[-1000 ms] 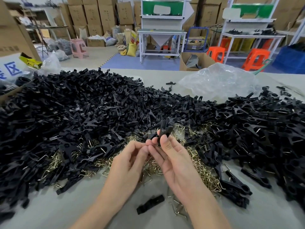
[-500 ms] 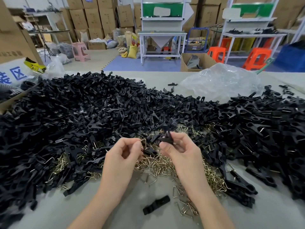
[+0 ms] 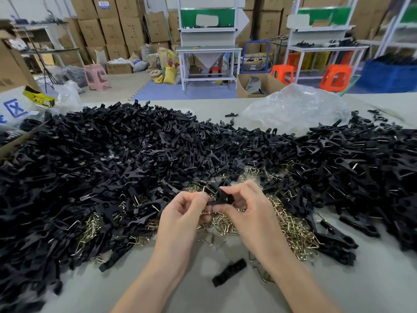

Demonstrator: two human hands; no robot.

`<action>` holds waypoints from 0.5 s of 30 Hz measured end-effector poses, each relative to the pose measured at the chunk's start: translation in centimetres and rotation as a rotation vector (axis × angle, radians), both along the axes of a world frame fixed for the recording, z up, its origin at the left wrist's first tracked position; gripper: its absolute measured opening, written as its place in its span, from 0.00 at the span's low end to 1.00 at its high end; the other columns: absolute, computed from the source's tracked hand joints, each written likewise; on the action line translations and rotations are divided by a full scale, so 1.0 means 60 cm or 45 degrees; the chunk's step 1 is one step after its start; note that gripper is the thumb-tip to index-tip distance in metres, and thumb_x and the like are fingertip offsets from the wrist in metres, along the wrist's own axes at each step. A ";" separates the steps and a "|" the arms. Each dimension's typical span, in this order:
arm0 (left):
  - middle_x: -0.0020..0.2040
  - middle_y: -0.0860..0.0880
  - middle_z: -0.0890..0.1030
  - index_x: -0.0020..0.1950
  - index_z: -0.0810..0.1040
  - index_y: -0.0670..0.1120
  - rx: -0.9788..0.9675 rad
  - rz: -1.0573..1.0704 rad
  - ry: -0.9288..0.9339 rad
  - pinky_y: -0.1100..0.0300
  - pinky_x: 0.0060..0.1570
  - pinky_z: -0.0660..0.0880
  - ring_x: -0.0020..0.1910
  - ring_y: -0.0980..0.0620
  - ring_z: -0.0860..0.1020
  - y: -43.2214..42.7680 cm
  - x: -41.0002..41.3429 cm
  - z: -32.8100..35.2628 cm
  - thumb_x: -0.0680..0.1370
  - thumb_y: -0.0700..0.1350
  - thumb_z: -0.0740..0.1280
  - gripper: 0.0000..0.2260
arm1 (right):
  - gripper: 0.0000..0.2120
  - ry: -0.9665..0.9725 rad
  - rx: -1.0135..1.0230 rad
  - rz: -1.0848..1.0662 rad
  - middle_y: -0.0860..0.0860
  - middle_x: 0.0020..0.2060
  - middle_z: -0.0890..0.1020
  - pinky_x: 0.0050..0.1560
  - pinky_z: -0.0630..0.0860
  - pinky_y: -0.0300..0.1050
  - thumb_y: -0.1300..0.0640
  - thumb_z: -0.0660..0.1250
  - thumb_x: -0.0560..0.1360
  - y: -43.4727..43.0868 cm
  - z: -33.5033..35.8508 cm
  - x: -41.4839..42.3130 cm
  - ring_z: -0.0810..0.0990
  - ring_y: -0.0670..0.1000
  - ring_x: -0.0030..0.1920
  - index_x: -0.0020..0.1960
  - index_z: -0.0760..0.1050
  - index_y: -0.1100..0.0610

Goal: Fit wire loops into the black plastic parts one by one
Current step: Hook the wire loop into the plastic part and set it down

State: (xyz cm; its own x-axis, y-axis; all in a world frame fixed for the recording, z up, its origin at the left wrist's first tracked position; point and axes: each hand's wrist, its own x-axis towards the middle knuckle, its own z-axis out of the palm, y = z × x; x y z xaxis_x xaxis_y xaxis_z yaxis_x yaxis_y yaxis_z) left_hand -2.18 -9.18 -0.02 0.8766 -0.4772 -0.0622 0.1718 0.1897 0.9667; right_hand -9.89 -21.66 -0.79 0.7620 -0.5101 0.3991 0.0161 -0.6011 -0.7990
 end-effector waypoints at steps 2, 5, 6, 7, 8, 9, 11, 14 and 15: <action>0.40 0.45 0.81 0.36 0.79 0.53 0.025 0.016 -0.029 0.50 0.39 0.73 0.35 0.52 0.78 0.001 0.000 0.001 0.77 0.45 0.71 0.09 | 0.18 0.001 -0.048 -0.014 0.40 0.47 0.76 0.50 0.72 0.29 0.42 0.71 0.68 -0.002 -0.002 0.000 0.76 0.40 0.48 0.55 0.80 0.47; 0.39 0.46 0.80 0.37 0.79 0.52 0.050 0.046 -0.076 0.40 0.43 0.76 0.36 0.52 0.79 0.004 -0.003 0.004 0.76 0.45 0.70 0.08 | 0.17 0.012 -0.096 -0.011 0.40 0.48 0.76 0.52 0.73 0.31 0.46 0.73 0.70 -0.001 -0.003 -0.001 0.76 0.41 0.49 0.57 0.80 0.49; 0.39 0.46 0.80 0.38 0.79 0.51 0.054 0.050 -0.074 0.35 0.46 0.77 0.36 0.52 0.79 0.005 -0.005 0.006 0.77 0.45 0.71 0.08 | 0.17 0.008 -0.096 -0.006 0.40 0.48 0.75 0.52 0.73 0.31 0.46 0.73 0.70 0.000 -0.003 -0.002 0.77 0.42 0.50 0.57 0.80 0.48; 0.39 0.46 0.80 0.38 0.79 0.51 0.057 0.050 -0.072 0.31 0.48 0.76 0.37 0.51 0.80 0.006 -0.006 0.007 0.77 0.45 0.71 0.08 | 0.17 0.006 -0.098 -0.003 0.39 0.49 0.75 0.53 0.73 0.31 0.44 0.72 0.70 0.001 -0.002 -0.003 0.77 0.41 0.51 0.57 0.79 0.48; 0.40 0.46 0.81 0.38 0.79 0.51 0.063 0.047 -0.069 0.30 0.49 0.76 0.37 0.51 0.80 0.007 -0.008 0.007 0.77 0.45 0.70 0.08 | 0.17 0.007 -0.104 -0.001 0.38 0.49 0.75 0.53 0.73 0.31 0.44 0.71 0.70 0.002 -0.001 -0.005 0.77 0.41 0.51 0.57 0.79 0.47; 0.40 0.45 0.81 0.37 0.79 0.52 0.067 0.044 -0.069 0.30 0.49 0.76 0.38 0.50 0.81 0.007 -0.008 0.006 0.77 0.45 0.70 0.09 | 0.17 0.010 -0.116 0.001 0.37 0.49 0.74 0.53 0.73 0.30 0.44 0.71 0.70 0.003 -0.001 -0.005 0.76 0.39 0.52 0.57 0.79 0.48; 0.40 0.45 0.82 0.36 0.80 0.52 0.082 0.053 -0.074 0.35 0.46 0.79 0.38 0.50 0.82 0.008 -0.006 0.005 0.77 0.44 0.70 0.10 | 0.16 0.012 -0.176 -0.011 0.37 0.48 0.73 0.52 0.72 0.28 0.50 0.75 0.72 0.003 -0.002 -0.006 0.75 0.36 0.52 0.58 0.80 0.51; 0.39 0.47 0.82 0.34 0.80 0.53 0.070 -0.030 -0.028 0.55 0.32 0.78 0.37 0.50 0.82 0.009 0.004 0.000 0.77 0.42 0.70 0.12 | 0.15 0.010 -0.249 -0.033 0.38 0.47 0.73 0.51 0.70 0.26 0.55 0.76 0.73 0.004 -0.004 -0.004 0.73 0.33 0.50 0.58 0.80 0.54; 0.39 0.46 0.82 0.33 0.79 0.52 0.049 -0.106 0.016 0.59 0.31 0.76 0.37 0.50 0.81 0.009 0.009 -0.002 0.78 0.42 0.70 0.13 | 0.15 0.006 -0.245 -0.030 0.38 0.47 0.73 0.51 0.70 0.26 0.56 0.77 0.72 0.003 -0.005 -0.004 0.73 0.32 0.50 0.58 0.80 0.54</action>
State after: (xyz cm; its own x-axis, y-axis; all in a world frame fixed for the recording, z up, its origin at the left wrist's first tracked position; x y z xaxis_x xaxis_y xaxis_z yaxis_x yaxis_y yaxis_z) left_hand -1.64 -8.62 -0.15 0.8330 -0.5455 -0.0923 0.1974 0.1371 0.9707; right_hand -10.12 -21.46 -1.06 0.7527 -0.4423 0.4876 -0.0030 -0.7429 -0.6694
